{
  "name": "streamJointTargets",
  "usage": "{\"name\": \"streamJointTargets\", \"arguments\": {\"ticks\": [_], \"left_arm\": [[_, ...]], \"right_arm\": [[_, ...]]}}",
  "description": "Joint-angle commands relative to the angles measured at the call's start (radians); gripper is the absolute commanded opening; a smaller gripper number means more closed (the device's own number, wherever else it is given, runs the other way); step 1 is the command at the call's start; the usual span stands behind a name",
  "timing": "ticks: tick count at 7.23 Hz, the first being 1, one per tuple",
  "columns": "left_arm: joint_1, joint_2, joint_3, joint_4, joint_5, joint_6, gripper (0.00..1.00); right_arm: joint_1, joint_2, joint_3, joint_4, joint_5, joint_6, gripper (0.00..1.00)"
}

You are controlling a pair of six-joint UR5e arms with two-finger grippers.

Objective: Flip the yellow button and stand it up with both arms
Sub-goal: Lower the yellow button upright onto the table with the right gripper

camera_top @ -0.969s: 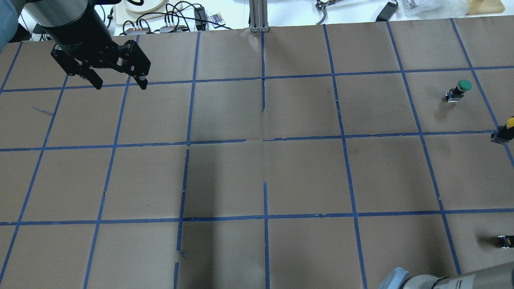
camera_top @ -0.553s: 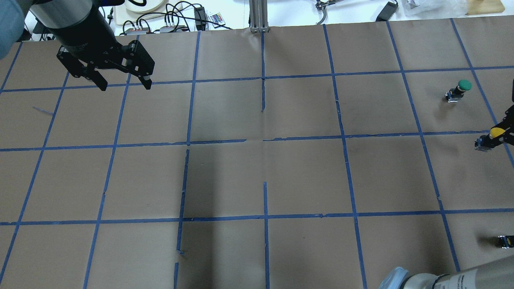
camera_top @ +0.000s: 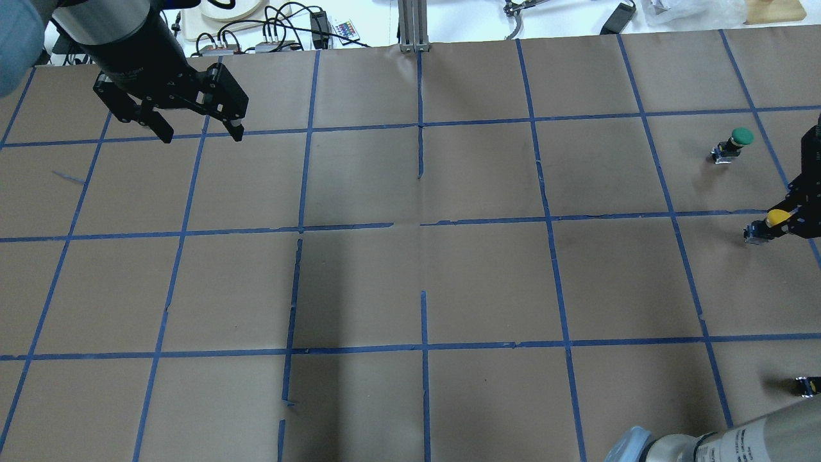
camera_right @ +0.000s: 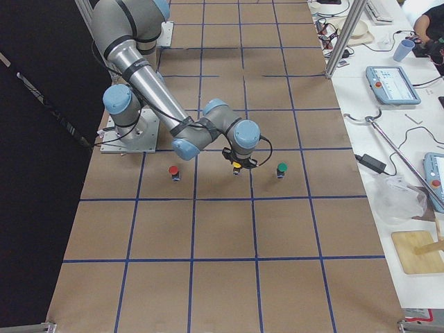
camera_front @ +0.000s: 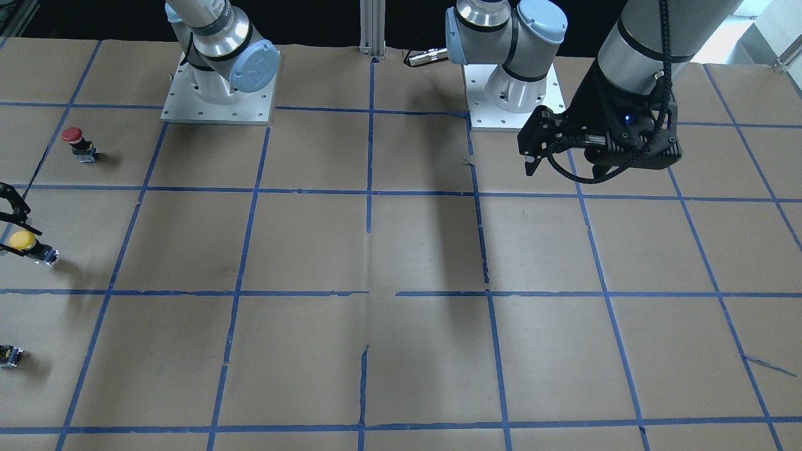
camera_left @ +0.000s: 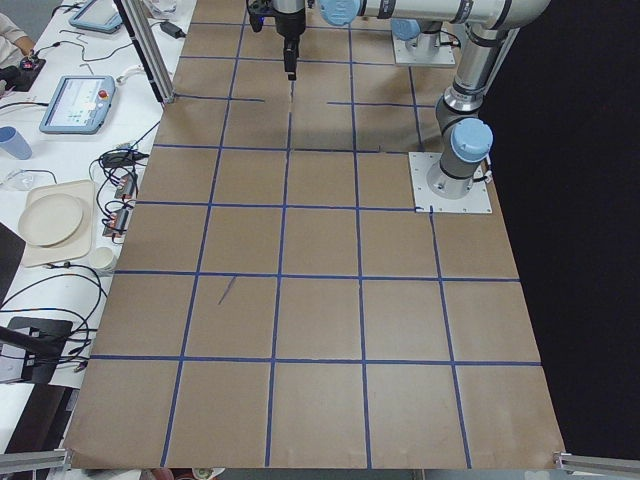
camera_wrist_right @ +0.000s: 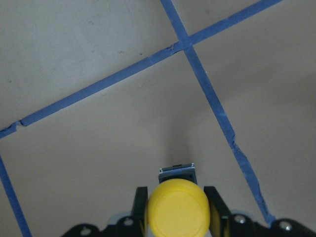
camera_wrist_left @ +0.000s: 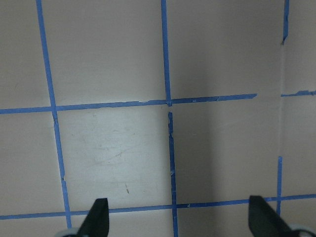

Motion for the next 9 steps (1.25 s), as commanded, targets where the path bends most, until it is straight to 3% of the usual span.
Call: {"name": "streamJointTargets", "arguments": {"ticks": [1,3,6,7,8,9], "left_arm": [[0.0,0.003,0.001,0.003,0.001,0.001,1.0],[0.002,0.0,-0.002,0.003,0.003,-0.002,1.0],[0.003,0.001,0.002,0.005,0.001,-0.002,1.0],[0.003,0.001,0.001,0.003,0.001,-0.002,1.0],[0.003,0.001,-0.001,0.003,0.001,-0.003,1.0],[0.003,0.001,0.001,0.003,0.0,-0.003,1.0]], "right_arm": [[0.0,0.017,0.0,-0.009,-0.001,-0.048,0.03],[0.0,0.013,-0.004,-0.006,-0.001,-0.053,0.04],[0.0,0.017,0.0,-0.008,-0.001,-0.053,0.27],[0.0,0.017,0.002,-0.008,-0.001,-0.053,0.44],[0.0,0.019,0.002,-0.009,0.001,-0.051,0.78],[0.0,0.019,0.002,-0.009,0.001,-0.051,0.92]]}}
